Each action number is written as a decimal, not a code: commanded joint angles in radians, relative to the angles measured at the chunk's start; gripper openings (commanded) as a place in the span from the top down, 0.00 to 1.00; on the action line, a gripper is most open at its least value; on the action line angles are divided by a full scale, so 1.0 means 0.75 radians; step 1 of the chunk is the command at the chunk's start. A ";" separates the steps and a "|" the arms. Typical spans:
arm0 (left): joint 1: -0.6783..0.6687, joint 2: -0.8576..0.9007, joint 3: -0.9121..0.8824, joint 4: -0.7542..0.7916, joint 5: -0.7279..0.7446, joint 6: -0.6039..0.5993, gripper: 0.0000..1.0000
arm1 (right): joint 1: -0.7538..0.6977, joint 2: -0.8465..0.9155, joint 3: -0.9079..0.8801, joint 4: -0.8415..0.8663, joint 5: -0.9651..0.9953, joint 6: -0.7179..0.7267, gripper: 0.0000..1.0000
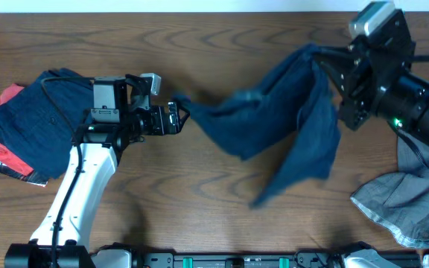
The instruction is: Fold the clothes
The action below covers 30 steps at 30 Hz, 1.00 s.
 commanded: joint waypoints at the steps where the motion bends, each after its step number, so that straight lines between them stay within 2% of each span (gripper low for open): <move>1: 0.018 -0.020 0.028 0.003 -0.011 -0.022 0.02 | -0.003 0.052 0.007 0.019 0.051 -0.055 0.99; 6: 0.018 -0.020 0.028 0.003 -0.011 -0.022 0.02 | -0.045 0.210 0.007 0.138 0.083 -0.055 0.99; 13: 0.017 -0.019 0.028 0.001 -0.012 -0.099 0.02 | -0.023 0.612 0.007 0.423 0.115 -0.053 0.99; 14: 0.017 -0.020 0.028 0.000 -0.012 -0.113 0.02 | -0.023 0.676 0.007 0.483 0.173 -0.049 0.96; 17: 0.017 -0.019 0.028 -0.005 -0.011 -0.138 0.02 | -0.029 0.840 0.007 0.644 0.436 0.109 0.61; 18: 0.017 -0.019 0.028 -0.009 -0.011 -0.138 0.02 | -0.034 0.890 0.007 0.666 0.469 0.178 0.46; 19: 0.017 -0.019 0.028 -0.012 -0.011 -0.138 0.02 | -0.036 0.901 0.007 0.664 0.459 0.196 0.38; 20: 0.017 -0.019 0.028 -0.014 -0.011 -0.138 0.02 | -0.036 0.911 0.007 0.644 0.430 0.225 0.25; 24: 0.017 -0.019 0.028 -0.006 -0.012 -0.137 0.02 | -0.021 0.883 0.007 0.469 0.388 0.261 0.13; 26: 0.016 -0.018 0.028 0.013 -0.011 -0.137 0.02 | -0.013 0.855 0.007 0.329 0.394 0.263 0.11; 30: 0.007 0.003 0.028 0.061 -0.012 -0.136 0.02 | -0.006 0.821 0.007 -0.024 0.527 0.389 0.05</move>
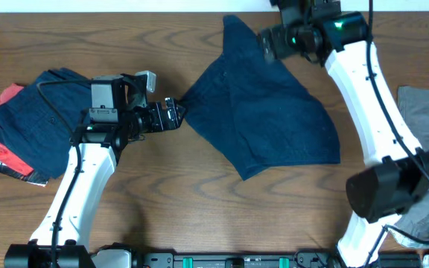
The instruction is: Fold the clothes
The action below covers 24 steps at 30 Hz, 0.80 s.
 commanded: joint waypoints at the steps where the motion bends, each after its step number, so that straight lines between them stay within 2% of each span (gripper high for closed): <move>1: -0.005 0.014 0.027 0.031 -0.012 -0.016 0.02 | 0.015 -0.070 0.021 -0.179 0.151 0.182 0.04; 6: -0.036 0.167 0.027 0.106 -0.041 -0.016 0.02 | 0.001 -0.070 0.016 -0.417 0.188 0.307 0.01; 12: -0.040 0.357 0.027 0.325 -0.040 -0.027 0.02 | 0.011 -0.070 0.011 -0.550 0.158 0.317 0.01; 16: -0.041 0.459 0.027 0.421 -0.041 -0.048 0.02 | 0.013 -0.070 0.011 -0.595 0.158 0.319 0.01; 24: -0.063 0.593 0.027 0.478 -0.041 -0.076 0.02 | 0.013 -0.070 0.011 -0.601 0.122 0.349 0.01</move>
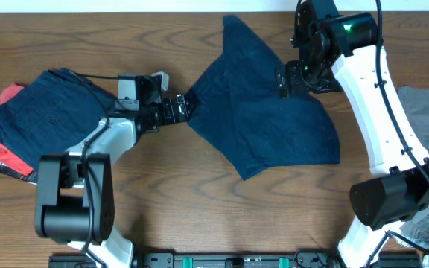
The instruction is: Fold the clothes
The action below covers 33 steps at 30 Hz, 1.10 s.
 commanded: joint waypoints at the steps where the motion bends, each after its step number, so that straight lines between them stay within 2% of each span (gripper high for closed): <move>1: -0.028 0.046 0.022 0.043 -0.011 -0.012 0.02 | 0.009 -0.018 0.008 -0.003 -0.035 0.034 0.01; 7: -0.077 0.095 0.022 0.145 -0.029 -0.013 0.01 | 0.020 -0.018 0.008 -0.058 -0.080 0.024 0.01; 9: -0.086 0.099 0.022 0.136 -0.066 -0.012 0.07 | 0.035 -0.018 0.007 -0.083 -0.079 0.007 0.01; 15: -0.084 0.099 0.022 0.098 -0.070 -0.012 0.62 | 0.078 -0.018 0.007 -0.093 -0.078 -0.002 0.01; 16: -0.084 0.099 0.022 0.075 -0.071 -0.012 0.75 | 0.079 -0.018 0.007 -0.094 -0.078 -0.002 0.01; 18: -0.075 0.099 0.022 0.021 -0.071 -0.012 0.86 | 0.079 -0.018 0.007 -0.097 -0.078 -0.002 0.01; 20: -0.061 0.096 0.022 -0.043 -0.070 -0.013 0.93 | 0.079 -0.018 0.004 -0.102 -0.078 -0.002 0.01; 29: 0.047 -0.051 0.022 -0.616 -0.070 -0.017 0.94 | 0.130 -0.018 -0.209 -0.085 -0.126 -0.109 0.03; 33: 0.055 -0.090 0.022 -0.714 -0.071 -0.006 0.94 | 0.212 -0.018 -0.389 -0.030 -0.139 -0.133 0.05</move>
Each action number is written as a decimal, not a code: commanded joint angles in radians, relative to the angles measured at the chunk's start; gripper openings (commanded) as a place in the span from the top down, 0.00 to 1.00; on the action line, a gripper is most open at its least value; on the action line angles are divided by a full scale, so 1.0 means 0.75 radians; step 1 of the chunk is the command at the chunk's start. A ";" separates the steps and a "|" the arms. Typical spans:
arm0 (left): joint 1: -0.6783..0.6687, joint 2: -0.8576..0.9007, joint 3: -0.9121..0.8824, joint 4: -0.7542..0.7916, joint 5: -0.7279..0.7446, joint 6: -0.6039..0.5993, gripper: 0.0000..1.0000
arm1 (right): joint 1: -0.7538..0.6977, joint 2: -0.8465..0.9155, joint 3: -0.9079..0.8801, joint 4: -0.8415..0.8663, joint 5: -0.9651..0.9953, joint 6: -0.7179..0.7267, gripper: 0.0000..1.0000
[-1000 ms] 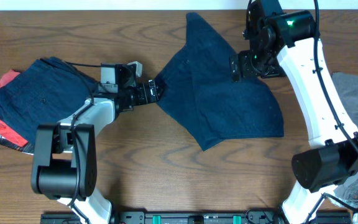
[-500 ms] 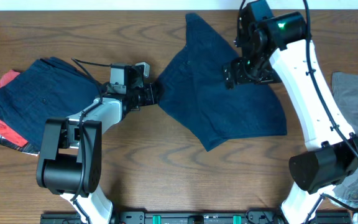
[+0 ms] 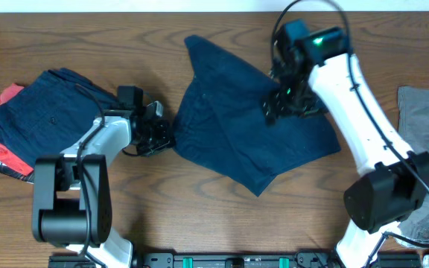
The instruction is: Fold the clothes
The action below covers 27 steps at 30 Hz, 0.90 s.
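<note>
A dark blue garment [image 3: 237, 134] lies spread and creased on the wooden table [image 3: 88, 30] at the centre of the overhead view, one corner pointing to the far left and another to the near edge. My left gripper [image 3: 165, 137] is at the garment's left edge, low on the table, and looks shut on that edge. My right gripper [image 3: 269, 112] hangs over the garment's right-centre, pointing down at the cloth. Its fingers are too dark against the fabric to tell whether they are open or shut.
A folded dark blue garment [image 3: 39, 115] rests on a red one at the left edge. Grey cloth [image 3: 423, 112] lies at the right edge, partly behind the right arm's base [image 3: 382, 197].
The garment has shifted left and toward the near edge, its far corner now further left. My left gripper has moved nearer and lower at the cloth's edge. My right gripper has moved down-left over the cloth.
First the garment hung stretched in the air between both grippers. Then it lay flat on the table with my right gripper at its far corner. Then the right gripper stood over the cloth's right part. Now the garment sits further left, my left gripper still at its edge.
</note>
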 commanded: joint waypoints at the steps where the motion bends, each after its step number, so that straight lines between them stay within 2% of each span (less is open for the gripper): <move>1: 0.005 -0.040 0.001 -0.027 -0.011 0.018 0.94 | 0.086 -0.018 -0.132 0.031 -0.037 -0.048 0.06; 6: 0.005 -0.040 0.001 -0.027 -0.011 0.018 0.94 | 0.242 -0.018 -0.351 0.143 -0.035 -0.046 0.11; 7: 0.005 -0.040 0.001 -0.027 -0.011 0.018 0.94 | 0.268 -0.018 -0.388 0.171 -0.021 -0.025 0.14; 17: 0.005 -0.040 0.001 -0.042 -0.012 0.018 0.94 | 0.423 -0.018 -0.656 0.459 0.057 0.174 0.20; 21: 0.005 -0.040 0.001 -0.042 -0.011 0.018 0.94 | 0.449 -0.018 -0.697 0.540 0.109 0.216 0.30; 23: 0.005 -0.040 0.001 -0.043 -0.011 0.018 0.94 | 0.456 -0.018 -0.730 0.602 0.138 0.219 0.39; 27: 0.005 -0.040 0.001 -0.043 -0.011 0.018 0.94 | 0.457 -0.018 -0.794 0.670 0.147 0.232 0.46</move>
